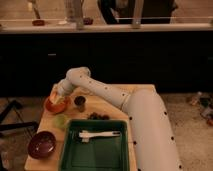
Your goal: Place apple in red bowl
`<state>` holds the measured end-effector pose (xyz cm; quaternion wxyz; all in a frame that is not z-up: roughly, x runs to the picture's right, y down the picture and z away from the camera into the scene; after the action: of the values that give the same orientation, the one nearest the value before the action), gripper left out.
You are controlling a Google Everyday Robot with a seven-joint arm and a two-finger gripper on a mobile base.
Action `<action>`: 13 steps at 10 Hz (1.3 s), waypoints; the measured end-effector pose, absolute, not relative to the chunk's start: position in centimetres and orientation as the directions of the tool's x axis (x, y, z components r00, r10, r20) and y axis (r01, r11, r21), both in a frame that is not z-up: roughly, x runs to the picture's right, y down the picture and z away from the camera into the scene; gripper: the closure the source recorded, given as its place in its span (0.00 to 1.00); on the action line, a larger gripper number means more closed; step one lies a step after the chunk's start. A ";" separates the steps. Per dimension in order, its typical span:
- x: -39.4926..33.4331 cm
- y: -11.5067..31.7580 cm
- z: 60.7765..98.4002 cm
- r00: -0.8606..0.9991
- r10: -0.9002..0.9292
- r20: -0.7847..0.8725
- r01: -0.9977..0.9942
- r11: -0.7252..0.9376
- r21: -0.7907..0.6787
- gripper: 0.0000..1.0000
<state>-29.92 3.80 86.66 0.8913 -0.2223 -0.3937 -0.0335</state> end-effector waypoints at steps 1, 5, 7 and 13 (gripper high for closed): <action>-29.9 3.8 86.7 0.688 0.115 0.717 0.235 0.899 -0.370 0.98; -29.9 3.8 86.7 0.688 0.115 0.717 0.235 0.899 -0.370 0.92; -29.9 3.8 86.7 0.688 0.115 0.717 0.235 0.899 -0.370 0.84; -29.9 3.8 86.6 0.688 0.115 0.717 0.235 0.899 -0.370 0.25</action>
<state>-29.95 3.80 86.64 0.8913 -0.2223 -0.3938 -0.0337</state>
